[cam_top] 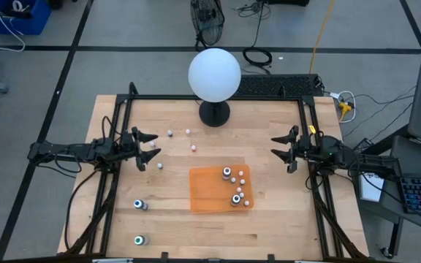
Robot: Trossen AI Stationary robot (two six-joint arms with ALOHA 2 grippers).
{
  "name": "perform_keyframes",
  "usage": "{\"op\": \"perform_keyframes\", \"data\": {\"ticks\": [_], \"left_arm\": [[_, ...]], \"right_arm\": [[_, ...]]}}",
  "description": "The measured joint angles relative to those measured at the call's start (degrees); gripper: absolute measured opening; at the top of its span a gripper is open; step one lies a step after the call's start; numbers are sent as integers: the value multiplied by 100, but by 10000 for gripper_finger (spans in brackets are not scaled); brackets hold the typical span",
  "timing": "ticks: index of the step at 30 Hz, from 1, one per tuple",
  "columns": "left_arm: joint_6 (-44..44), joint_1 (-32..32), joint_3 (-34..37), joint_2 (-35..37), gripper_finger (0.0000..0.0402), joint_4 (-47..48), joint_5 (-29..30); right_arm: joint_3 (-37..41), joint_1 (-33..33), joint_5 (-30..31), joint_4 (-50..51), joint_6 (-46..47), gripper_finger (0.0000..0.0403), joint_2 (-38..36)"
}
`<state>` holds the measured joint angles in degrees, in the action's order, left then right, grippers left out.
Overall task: Pick & Place food coloring
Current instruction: Put the small orange food coloring bottle into the orange container
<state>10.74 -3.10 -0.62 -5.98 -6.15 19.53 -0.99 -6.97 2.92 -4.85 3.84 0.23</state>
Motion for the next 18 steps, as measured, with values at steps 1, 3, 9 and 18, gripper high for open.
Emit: {"op": "perform_keyframes", "data": {"ticks": [1,3,9,18], "left_arm": [[0,-2,0,0,310,0,0],[0,0,0,-2,310,0,0],[0,0,0,-1,310,-2,0],[0,-2,0,-2,310,0,0]], "right_arm": [[0,1,0,1,11,208,0],[3,-1,0,-5,3,208,2],[7,1,0,-45,0,208,2],[11,-1,0,-45,0,208,4]]}}
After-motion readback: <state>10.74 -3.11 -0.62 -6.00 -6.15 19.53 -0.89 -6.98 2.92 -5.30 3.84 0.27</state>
